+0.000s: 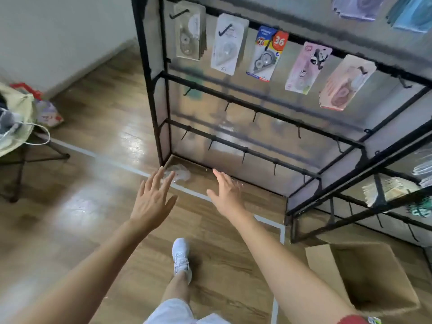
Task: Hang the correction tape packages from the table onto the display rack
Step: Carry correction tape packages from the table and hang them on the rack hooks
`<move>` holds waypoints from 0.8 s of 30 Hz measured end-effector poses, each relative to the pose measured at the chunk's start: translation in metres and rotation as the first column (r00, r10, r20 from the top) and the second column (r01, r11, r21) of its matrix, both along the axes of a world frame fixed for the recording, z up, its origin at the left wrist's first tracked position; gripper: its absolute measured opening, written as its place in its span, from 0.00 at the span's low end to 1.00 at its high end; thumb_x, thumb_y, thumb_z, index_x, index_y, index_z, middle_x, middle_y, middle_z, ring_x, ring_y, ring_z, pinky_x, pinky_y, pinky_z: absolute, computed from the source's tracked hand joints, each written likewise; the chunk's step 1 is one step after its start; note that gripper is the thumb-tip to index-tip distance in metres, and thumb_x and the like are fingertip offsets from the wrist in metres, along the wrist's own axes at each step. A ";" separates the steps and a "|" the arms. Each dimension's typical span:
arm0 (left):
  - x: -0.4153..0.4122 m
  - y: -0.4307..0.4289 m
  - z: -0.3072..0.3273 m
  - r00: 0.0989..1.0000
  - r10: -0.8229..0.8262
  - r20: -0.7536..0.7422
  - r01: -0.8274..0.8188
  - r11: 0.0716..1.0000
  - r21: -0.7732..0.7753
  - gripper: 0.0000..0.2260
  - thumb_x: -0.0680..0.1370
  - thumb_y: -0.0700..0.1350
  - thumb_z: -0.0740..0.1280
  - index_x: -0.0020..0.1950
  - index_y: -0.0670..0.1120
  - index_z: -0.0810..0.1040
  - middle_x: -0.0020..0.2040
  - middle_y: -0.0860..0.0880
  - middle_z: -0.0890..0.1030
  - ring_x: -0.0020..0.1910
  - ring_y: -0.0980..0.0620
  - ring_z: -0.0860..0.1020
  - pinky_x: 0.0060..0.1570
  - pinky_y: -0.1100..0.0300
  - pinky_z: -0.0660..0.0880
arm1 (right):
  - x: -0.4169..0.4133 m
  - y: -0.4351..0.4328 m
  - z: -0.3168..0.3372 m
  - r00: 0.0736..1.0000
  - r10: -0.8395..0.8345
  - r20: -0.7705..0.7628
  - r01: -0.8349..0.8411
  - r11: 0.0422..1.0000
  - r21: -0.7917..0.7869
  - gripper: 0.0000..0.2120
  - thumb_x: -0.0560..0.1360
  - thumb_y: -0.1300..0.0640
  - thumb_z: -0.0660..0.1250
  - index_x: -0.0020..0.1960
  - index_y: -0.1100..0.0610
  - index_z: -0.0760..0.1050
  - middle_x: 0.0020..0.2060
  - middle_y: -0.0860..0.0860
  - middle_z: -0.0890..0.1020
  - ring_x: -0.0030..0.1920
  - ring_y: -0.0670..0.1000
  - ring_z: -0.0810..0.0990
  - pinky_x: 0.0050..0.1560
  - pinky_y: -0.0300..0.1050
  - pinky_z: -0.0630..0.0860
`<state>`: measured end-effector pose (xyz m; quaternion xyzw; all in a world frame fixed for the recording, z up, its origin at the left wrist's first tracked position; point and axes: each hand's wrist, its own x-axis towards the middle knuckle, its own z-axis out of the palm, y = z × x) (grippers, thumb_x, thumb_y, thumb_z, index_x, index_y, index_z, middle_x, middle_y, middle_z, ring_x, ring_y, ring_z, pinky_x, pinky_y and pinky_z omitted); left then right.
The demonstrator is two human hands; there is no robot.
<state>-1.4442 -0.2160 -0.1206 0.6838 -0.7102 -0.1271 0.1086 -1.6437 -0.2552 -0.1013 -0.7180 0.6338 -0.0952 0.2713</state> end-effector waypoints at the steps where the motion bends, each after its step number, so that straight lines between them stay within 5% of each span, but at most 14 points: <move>1: 0.010 0.020 -0.001 0.999 0.037 0.006 -0.037 0.999 0.003 0.29 0.80 0.52 0.60 0.78 0.51 0.52 0.78 0.45 0.51 0.76 0.44 0.51 0.72 0.49 0.47 | 0.012 0.014 0.000 0.999 0.037 -0.026 -0.037 0.999 0.001 0.29 0.79 0.52 0.60 0.77 0.52 0.53 0.75 0.53 0.58 0.75 0.52 0.55 0.71 0.49 0.51; 11: 0.148 0.185 0.010 0.871 0.479 0.109 -0.483 0.876 0.009 0.27 0.81 0.56 0.55 0.78 0.52 0.50 0.78 0.47 0.49 0.77 0.47 0.46 0.71 0.51 0.38 | 0.186 0.101 0.010 0.876 0.448 -0.179 -0.449 0.893 0.037 0.31 0.80 0.47 0.57 0.77 0.48 0.47 0.77 0.52 0.53 0.76 0.54 0.48 0.73 0.58 0.43; 24: 0.428 0.407 0.044 0.479 0.871 0.108 -0.873 0.486 -0.047 0.27 0.80 0.54 0.58 0.77 0.51 0.54 0.78 0.48 0.50 0.77 0.48 0.49 0.72 0.51 0.41 | 0.524 0.238 0.032 0.647 0.728 -0.228 -0.753 0.656 -0.042 0.32 0.78 0.46 0.59 0.77 0.48 0.49 0.77 0.52 0.54 0.76 0.54 0.51 0.73 0.56 0.47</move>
